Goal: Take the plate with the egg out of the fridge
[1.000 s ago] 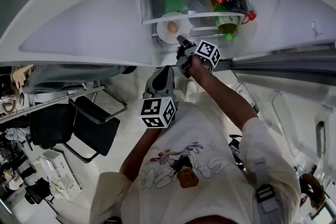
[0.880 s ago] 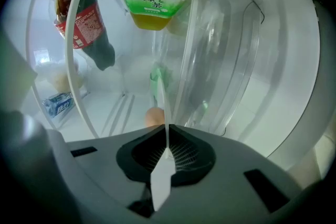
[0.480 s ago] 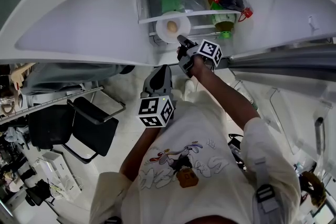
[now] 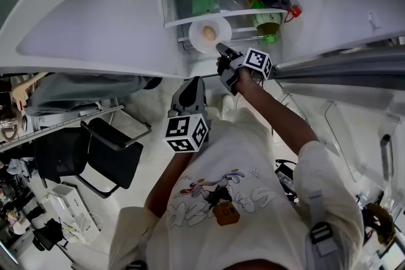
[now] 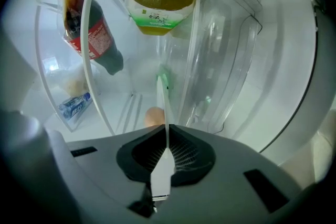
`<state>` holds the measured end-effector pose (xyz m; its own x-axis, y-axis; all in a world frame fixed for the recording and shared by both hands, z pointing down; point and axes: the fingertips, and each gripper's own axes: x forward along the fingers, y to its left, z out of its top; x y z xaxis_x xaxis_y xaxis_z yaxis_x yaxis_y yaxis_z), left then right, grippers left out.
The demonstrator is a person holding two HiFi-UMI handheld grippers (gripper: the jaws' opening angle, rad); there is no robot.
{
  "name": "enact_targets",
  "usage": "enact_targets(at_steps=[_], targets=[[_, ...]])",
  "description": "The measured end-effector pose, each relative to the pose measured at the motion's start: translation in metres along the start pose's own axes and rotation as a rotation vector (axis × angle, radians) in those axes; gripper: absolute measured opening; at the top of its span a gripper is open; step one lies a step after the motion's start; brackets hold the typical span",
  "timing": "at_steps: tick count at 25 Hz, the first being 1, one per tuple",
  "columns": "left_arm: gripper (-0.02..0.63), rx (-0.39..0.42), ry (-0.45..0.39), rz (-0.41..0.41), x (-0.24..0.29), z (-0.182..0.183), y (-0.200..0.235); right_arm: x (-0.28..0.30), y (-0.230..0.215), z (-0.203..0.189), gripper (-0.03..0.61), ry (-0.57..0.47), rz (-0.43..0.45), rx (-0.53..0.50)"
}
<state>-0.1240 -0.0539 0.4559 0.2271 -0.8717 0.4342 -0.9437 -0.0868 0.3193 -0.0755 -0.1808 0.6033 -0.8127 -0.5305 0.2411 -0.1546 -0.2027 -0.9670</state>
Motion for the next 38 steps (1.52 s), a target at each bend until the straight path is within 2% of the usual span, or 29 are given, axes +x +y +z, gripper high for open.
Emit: enact_targets(at_steps=[38], targets=[[0.009, 0.000, 0.005, -0.035, -0.003, -0.002, -0.006, -0.090, 0.050, -0.034, 0.020, 0.043, 0.076, -0.006]])
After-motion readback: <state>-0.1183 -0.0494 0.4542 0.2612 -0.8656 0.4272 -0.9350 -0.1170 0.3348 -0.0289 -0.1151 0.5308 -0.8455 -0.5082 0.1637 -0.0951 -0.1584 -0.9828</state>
